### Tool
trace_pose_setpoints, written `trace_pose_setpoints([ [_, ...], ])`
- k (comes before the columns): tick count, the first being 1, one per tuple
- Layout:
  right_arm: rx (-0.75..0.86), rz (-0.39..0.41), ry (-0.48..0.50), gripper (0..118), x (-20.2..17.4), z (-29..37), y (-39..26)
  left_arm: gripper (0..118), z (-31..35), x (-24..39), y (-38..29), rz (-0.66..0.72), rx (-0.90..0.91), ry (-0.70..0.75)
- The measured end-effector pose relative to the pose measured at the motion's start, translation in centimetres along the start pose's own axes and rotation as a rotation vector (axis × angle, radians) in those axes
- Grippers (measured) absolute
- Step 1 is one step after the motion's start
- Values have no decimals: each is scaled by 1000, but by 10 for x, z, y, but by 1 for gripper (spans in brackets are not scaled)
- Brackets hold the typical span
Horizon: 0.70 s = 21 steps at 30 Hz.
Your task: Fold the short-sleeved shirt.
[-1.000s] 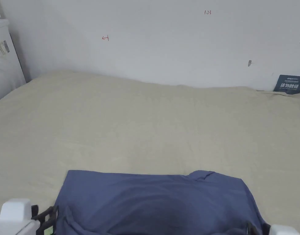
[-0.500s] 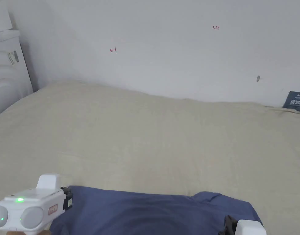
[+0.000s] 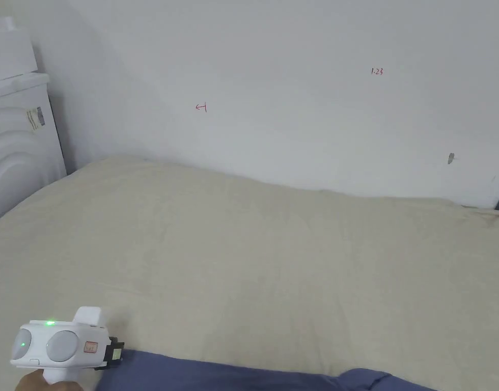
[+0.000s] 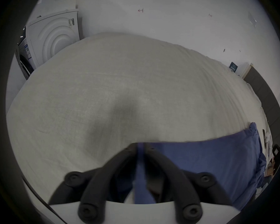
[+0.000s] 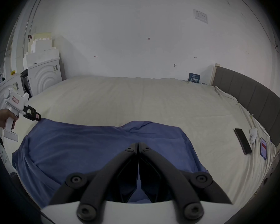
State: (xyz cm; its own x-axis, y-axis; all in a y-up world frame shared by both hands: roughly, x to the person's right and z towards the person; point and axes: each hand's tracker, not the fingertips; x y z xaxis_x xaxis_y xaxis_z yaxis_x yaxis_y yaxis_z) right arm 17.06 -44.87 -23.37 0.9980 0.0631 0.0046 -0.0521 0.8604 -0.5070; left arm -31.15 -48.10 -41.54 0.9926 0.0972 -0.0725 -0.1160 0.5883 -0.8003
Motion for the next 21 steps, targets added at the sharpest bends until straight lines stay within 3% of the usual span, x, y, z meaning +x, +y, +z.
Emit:
trace_pose_setpoints([
  [1, -4, 2, -1, 0, 1, -1, -1, 54, -3, 1, 0, -5, -5, 11],
  [9, -32, 8, -11, 0, 4, -9, -9, 53, -33, 5, 10, -104, -61, 84],
  [12, -47, -4, -9, 0, 4, -11, -13, 38, -34, 19, 5, -193, -51, 113],
  [14, -54, -14, -9, 0, 4, -11, -15, 10, -37, 30, 1, -215, -48, 77],
  [17, -61, -26, -11, 0, 8, -10, -17, 1, -42, 39, -3, -267, -55, 138],
  [21, -59, -30, -24, 0, 16, -8, -15, 0, -28, 29, 1, -178, -39, 78],
])
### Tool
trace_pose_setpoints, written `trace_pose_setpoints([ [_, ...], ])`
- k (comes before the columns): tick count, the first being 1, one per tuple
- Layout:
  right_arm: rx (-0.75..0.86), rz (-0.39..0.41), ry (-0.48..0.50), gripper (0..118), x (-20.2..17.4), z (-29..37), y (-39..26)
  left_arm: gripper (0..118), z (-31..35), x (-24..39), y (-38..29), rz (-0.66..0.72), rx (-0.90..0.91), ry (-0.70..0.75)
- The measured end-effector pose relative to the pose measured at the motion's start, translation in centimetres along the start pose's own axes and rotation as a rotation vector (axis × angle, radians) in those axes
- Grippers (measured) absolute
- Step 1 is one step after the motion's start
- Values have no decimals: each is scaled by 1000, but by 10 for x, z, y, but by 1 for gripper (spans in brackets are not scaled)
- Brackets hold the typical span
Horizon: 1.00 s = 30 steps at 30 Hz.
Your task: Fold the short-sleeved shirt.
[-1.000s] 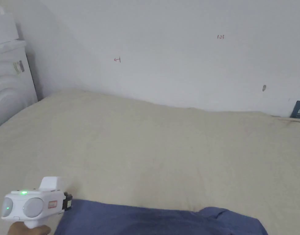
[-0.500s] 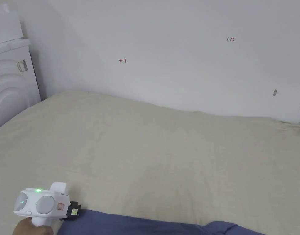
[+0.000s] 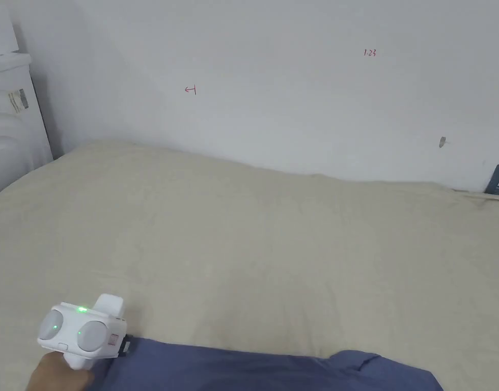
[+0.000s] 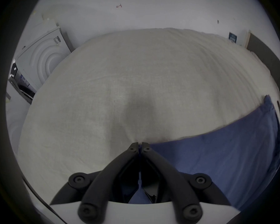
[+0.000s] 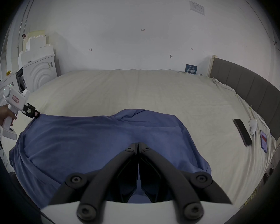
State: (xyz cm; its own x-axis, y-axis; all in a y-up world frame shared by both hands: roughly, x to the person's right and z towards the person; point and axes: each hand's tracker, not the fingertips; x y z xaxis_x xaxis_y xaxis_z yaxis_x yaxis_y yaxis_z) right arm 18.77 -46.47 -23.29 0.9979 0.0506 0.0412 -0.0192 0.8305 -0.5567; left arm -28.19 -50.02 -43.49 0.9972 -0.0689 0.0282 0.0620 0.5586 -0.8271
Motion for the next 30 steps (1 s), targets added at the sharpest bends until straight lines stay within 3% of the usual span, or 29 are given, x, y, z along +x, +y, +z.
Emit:
trace_pose_setpoints([
  [11, 0, 3, -48, 0, 45, -21, 23, 0, 85, 5, -28, 79, 201, -112],
  [21, -161, -46, -33, 1, 100, -111, 69, 0, 133, 4, -52, 112, 274, -107],
  [23, -229, -51, -12, 10, 105, -134, 75, 0, 136, 2, -54, 115, 277, -101],
  [24, -254, -54, -31, 28, 105, -144, 78, 0, 138, 1, -56, 122, 280, -100],
  [25, -272, -62, -19, 58, 106, -155, 79, 0, 139, 1, -58, 129, 282, -105],
  [26, -306, -74, -9, 74, 108, -165, 79, 0, 140, 1, -59, 134, 281, -104],
  [30, -401, -64, 7, 75, 105, -192, 74, 0, 140, 0, -58, 160, 281, -104],
])
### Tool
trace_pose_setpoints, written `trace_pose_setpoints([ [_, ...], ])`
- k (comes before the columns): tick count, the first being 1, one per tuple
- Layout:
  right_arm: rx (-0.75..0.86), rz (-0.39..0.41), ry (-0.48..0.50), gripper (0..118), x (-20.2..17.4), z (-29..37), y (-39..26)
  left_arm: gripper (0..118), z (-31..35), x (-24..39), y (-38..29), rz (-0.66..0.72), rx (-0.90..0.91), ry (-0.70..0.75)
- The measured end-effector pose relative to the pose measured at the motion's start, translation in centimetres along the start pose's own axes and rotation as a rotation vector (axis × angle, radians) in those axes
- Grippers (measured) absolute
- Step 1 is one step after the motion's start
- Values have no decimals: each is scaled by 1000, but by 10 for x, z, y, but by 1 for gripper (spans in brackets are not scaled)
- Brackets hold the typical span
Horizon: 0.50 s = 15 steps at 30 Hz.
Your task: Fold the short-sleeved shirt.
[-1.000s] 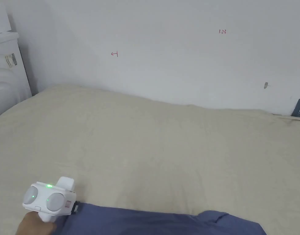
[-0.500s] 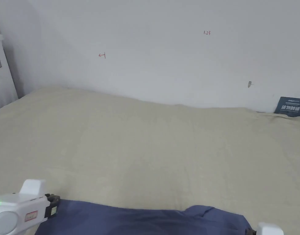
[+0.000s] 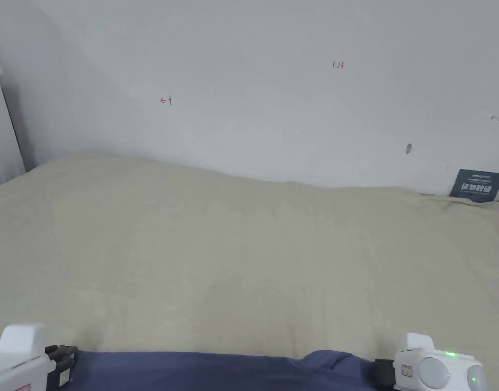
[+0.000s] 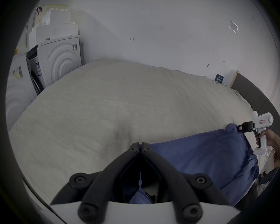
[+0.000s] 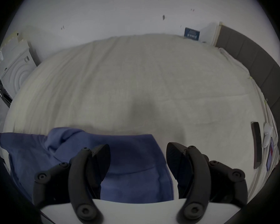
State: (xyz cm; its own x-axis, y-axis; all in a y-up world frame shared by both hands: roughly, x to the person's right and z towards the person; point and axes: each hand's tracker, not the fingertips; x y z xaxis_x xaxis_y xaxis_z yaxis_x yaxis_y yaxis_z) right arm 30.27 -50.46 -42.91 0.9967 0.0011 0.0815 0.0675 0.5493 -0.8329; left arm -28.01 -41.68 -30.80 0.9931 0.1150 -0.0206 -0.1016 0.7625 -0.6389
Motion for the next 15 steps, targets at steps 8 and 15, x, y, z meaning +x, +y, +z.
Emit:
trace_pose_setpoints([
  [8, 24, 67, 20, 3, -16, 11, -4, 0, -5, -2, -4, -11, -23, 10],
  [15, 155, 23, 53, 3, -7, 65, -16, 0, 0, -8, -2, -14, -17, 15],
])
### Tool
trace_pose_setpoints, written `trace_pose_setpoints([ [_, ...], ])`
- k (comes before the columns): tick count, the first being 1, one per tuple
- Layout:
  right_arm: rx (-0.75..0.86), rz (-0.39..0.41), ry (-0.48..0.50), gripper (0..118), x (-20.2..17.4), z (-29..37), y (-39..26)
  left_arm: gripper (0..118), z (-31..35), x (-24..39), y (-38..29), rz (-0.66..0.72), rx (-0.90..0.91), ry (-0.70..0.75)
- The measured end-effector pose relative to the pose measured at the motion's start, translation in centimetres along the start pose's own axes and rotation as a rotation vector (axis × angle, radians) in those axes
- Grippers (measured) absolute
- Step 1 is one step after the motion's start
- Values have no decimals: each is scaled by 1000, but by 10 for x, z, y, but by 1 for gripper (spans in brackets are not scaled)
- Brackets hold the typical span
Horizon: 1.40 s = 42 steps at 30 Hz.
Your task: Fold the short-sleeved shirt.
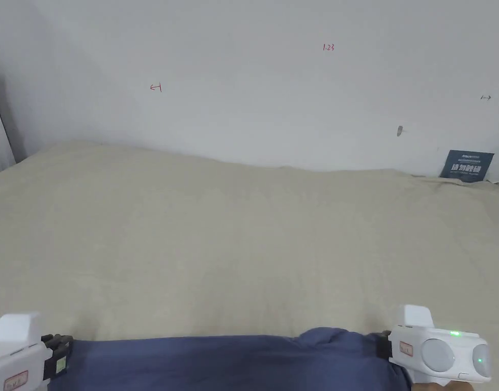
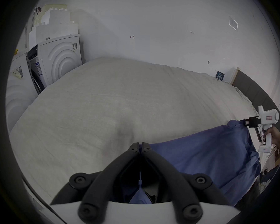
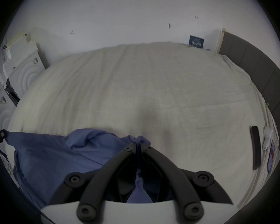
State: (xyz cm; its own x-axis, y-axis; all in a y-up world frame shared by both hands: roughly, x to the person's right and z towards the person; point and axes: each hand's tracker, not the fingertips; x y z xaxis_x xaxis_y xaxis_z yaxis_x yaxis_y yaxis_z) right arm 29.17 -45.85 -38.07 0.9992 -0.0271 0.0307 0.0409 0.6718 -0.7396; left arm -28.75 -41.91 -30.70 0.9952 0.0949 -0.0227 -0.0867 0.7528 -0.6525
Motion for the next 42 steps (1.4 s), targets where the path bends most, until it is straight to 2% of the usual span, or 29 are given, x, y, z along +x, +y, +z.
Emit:
trace_pose_setpoints([
  [3, 79, 2, 1, 3, 1, 32, -5, 0, 7, -4, -1, 7, 7, 3],
  [13, 193, 28, -19, 3, -3, 125, -49, 0, 35, -23, -11, 24, 36, -3],
  [23, 181, 55, -70, 3, -15, 195, -125, 0, 77, -35, -60, 52, 27, -12],
  [29, 77, 89, -130, 3, -24, 199, -179, 0, 84, -47, -109, 33, -64, 0],
  [34, -33, 101, -172, 3, -25, 174, -219, 0, 71, -45, -145, -5, -172, 30],
  [36, -58, 93, -175, 3, -23, 162, -227, 0, 62, -40, -150, -52, -214, 58],
  [42, -67, 104, -199, 3, -32, 146, -230, 0, 51, -30, -146, -73, -225, 93],
])
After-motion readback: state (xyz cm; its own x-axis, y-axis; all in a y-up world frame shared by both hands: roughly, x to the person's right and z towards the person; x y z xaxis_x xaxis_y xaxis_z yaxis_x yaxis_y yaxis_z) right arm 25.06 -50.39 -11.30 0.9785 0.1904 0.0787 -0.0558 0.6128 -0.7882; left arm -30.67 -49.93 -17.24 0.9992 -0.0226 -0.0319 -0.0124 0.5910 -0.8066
